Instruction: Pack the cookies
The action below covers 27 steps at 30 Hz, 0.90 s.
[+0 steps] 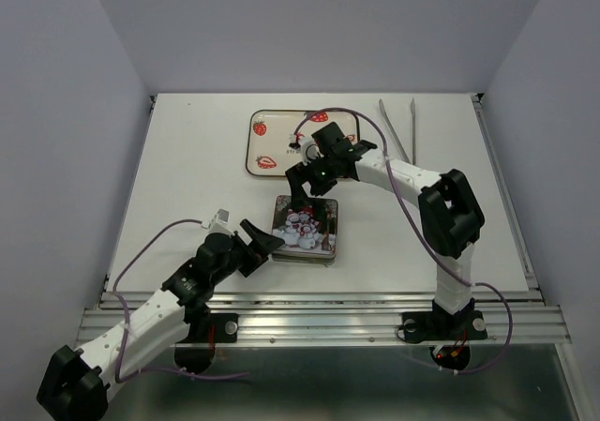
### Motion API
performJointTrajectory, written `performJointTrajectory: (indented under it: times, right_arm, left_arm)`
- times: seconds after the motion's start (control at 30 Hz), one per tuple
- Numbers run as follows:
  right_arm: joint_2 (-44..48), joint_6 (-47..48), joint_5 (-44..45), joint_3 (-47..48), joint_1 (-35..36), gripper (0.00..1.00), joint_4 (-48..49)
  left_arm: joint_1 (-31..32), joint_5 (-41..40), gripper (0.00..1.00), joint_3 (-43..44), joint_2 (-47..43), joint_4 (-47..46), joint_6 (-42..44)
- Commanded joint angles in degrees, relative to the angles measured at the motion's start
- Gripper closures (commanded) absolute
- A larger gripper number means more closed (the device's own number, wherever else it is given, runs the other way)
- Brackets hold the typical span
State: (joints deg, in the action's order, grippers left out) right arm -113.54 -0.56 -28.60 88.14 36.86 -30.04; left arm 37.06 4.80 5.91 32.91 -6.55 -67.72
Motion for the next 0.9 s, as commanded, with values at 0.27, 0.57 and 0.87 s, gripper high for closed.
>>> performJointTrajectory:
  times: [0.27, 0.57, 0.87]
  right_arm:
    - [21.85, -12.09, 13.66, -11.47, 0.49, 0.0, 11.76]
    - [20.55, -18.16, 4.08, -22.74, 0.49, 0.0, 13.69]
    - [14.74, -19.4, 5.31, -25.39, 0.49, 0.0, 15.8]
  left_arm:
    - [0.21, -11.67, 0.16, 24.13, 6.43, 15.71, 11.82]
    - [1.87, -0.86, 0.71, 21.7, 22.01, 4.99, 16.05]
    - [2.14, -0.83, 0.75, 11.5, 22.83, 5.47, 9.37]
